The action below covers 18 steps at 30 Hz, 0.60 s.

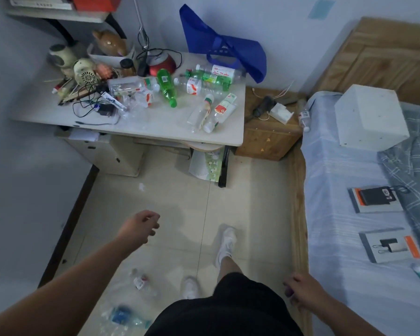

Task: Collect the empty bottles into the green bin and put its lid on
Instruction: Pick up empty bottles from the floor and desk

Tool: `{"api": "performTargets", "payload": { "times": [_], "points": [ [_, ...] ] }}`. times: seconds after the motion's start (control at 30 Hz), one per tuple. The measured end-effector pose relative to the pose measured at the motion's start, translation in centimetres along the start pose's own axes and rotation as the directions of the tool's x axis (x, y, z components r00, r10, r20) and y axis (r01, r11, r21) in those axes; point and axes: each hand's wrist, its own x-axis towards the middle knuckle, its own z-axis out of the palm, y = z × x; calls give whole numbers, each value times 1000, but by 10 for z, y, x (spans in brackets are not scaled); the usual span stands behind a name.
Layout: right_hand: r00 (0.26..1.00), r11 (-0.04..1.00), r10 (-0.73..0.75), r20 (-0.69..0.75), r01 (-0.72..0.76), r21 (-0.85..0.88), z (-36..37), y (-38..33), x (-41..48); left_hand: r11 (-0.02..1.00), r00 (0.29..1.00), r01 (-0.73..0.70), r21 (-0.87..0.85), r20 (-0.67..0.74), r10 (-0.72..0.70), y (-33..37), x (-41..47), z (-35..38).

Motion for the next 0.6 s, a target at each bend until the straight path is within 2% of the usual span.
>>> {"api": "performTargets", "payload": {
  "times": [0.13,0.23,0.4,0.6],
  "points": [
    [1000,1000,6,21,-5,-20,-30,-47,41,1000,1000,19,-21,-9,-19,40,32,8],
    [997,998,-57,49,58,-20,-57,-102,77,997,997,81,-5,-15,-81,50,46,15],
    [981,980,-187,50,190,-64,-109,-214,121,975,975,220,-20,-31,-220,35,52,17],
    [951,949,-310,4,309,61,-143,-352,147,938,937,344,-42,-45,-346,14,72,3]
  ]
}}
